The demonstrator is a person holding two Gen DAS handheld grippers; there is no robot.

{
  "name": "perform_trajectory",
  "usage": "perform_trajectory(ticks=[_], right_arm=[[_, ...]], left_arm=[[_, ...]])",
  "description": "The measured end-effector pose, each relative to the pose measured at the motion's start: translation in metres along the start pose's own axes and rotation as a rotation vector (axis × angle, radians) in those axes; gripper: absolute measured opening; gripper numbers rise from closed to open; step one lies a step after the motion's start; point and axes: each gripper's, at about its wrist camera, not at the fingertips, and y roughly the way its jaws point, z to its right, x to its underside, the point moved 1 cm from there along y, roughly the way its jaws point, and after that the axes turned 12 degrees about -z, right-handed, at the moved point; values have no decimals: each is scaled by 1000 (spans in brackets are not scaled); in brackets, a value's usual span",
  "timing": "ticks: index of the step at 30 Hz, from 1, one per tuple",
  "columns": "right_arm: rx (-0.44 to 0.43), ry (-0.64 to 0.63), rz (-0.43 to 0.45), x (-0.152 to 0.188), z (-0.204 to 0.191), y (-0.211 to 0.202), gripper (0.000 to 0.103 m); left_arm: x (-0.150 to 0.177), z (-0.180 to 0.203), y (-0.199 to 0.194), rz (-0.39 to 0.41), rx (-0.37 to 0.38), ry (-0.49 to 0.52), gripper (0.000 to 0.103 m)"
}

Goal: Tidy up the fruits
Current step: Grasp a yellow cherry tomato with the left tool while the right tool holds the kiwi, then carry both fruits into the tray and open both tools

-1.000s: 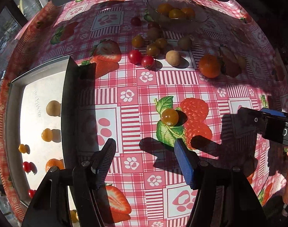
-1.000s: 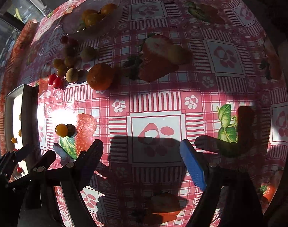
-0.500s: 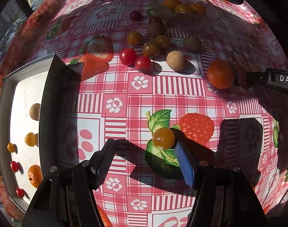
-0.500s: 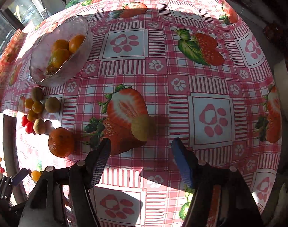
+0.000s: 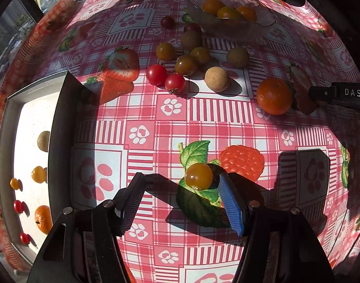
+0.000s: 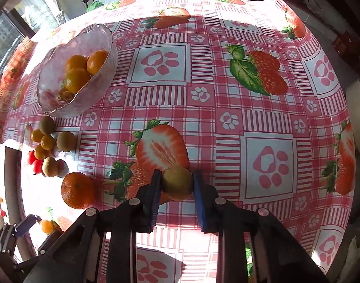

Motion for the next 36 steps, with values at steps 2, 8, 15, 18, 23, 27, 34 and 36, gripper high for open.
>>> perform_trajectory(ticks=[2,8,15,18,23,27,34,36], right_arm=[[-11,3,-2,8,3,-2,28],[-56,7,-4,44,7,-14,28],[-113,-20,-21,97,-8,-27,28],[-138,-23,-37,113,-9,-29,28],[-167,-54,-44,132,-13,-43,28],[-172,-101,-45,142,-21,-53,28],[-157,-177,-30,155,-70,-73,28],[-167,-158,-24,158,-87,-76,28]], left_arm=[[1,0,-2,1,17,6,45],[4,-1,-9,-8,96,19,25],[14,-7,-31,0,133,24,25],[19,-14,-44,3,128,24,25],[41,-23,-74,32,104,24,25],[60,-38,-96,45,96,-25,25],[83,-86,-115,67,105,-61,25],[84,-108,-115,69,108,-44,25]])
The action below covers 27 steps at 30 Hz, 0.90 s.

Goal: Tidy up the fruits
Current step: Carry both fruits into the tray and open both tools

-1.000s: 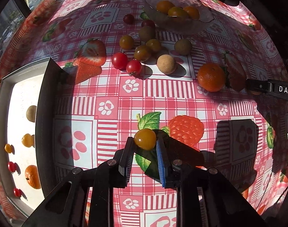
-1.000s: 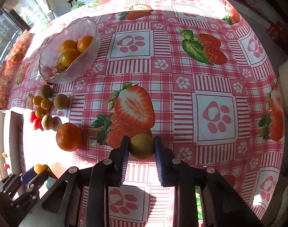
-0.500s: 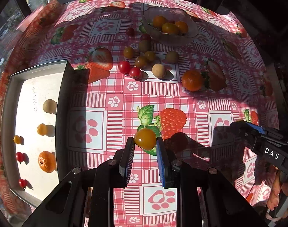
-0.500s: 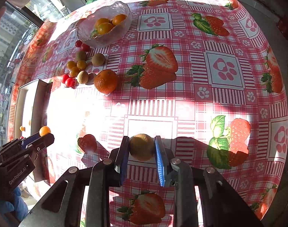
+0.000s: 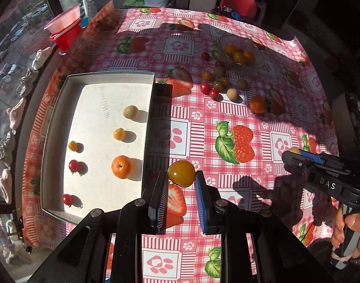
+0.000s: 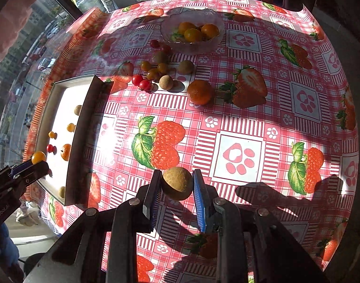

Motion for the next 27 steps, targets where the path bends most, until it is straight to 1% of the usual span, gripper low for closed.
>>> perform_trajectory(ticks=[5,8,10,14,17,20,24,27], right_arm=[[-18,56,8,1,-56,7,28],[-17,30,9,-1,-100,14,28],[-36,14,0,-3,-131,22,28],[-53,-37,-21,-10,-184,39,28],[-61,-63,-46,-18,-211,53,28],[-68,-81,-66,-29,-227,67,28],[-59,-89,-81,-47,-236,80,28],[-50,-84,-77,-65,-240,83,28]], left_arm=[[-3,-61,-3,3,-22,44,25],[1,-96,2,-4,-45,59,25],[4,-114,10,-24,-60,70,25],[8,-147,34,-75,-50,46,25],[5,-162,46,-96,-35,22,25],[-4,-164,52,-88,-29,33,25],[-29,-161,56,-61,-21,53,25],[-52,-166,60,-37,-31,41,25]])
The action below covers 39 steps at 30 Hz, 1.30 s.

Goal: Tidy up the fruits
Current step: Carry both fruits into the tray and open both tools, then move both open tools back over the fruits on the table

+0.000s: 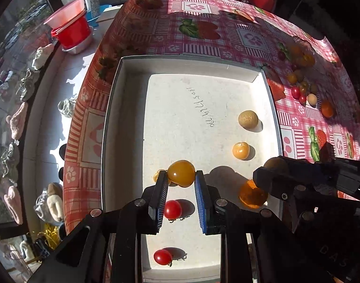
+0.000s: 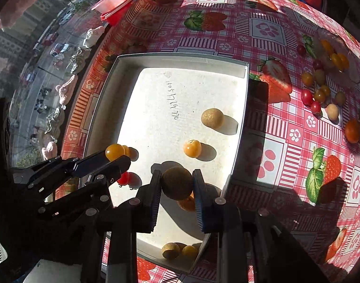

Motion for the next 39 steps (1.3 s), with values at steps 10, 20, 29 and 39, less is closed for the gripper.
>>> perform_trajectory(ticks=[10,20,29,39], right_arm=[[34,-15,7,-78,-5,19,28],[100,-45,-65,-93,-10,46,31],[72,-31,-68,-91,-5,41,66],[46,23,9,-63,6,-9,86]], left_arm=[[-42,-20,38,-33,-42,-66,25],[-41,-19,36,-26,-57,-63,27],[-34,-15,29,-1,-102,-47,76],[-19,-5,1,3,-102,-31,76]])
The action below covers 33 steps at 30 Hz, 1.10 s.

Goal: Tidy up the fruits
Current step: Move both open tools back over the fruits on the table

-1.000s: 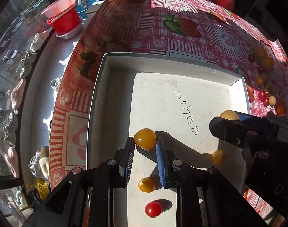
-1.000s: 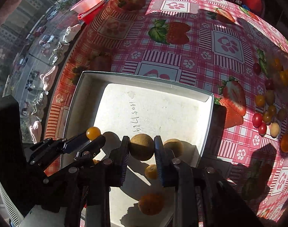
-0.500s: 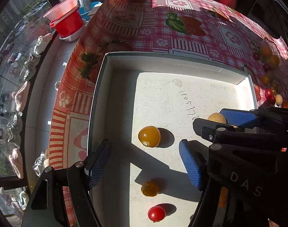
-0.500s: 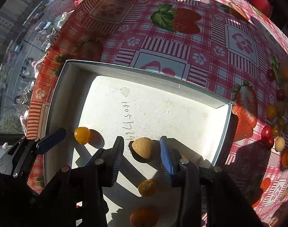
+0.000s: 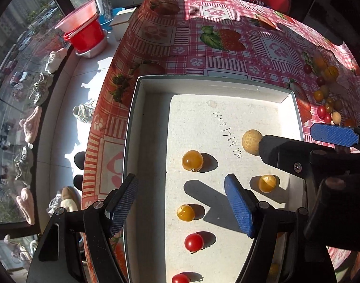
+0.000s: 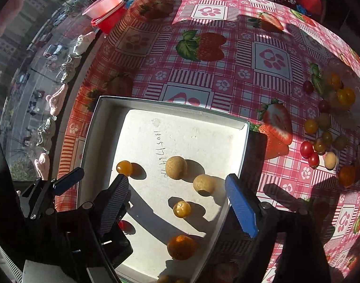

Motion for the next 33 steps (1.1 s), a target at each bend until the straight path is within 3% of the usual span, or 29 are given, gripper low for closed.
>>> perform_trajectory(ticks=[5,11,18,26,29,33], right_arm=[[0,42,2,41,27,-20,86],[15,162,-40,99,92,-28,86],[38,334,-83,138,178,-24,86],[46,399,-42,130,245,-36,86],[57,384,-20,118,260,-39,86],[86,332,6,99,273,-40,86]], left_arm=[[19,21,-19,1,24,46,76],[42,70,-31,-28,53,144,76],[33,139,-42,-41,98,233,76],[-19,193,-28,-17,81,215,76],[-36,205,-15,-15,59,207,76],[-50,219,3,-40,87,186,76]])
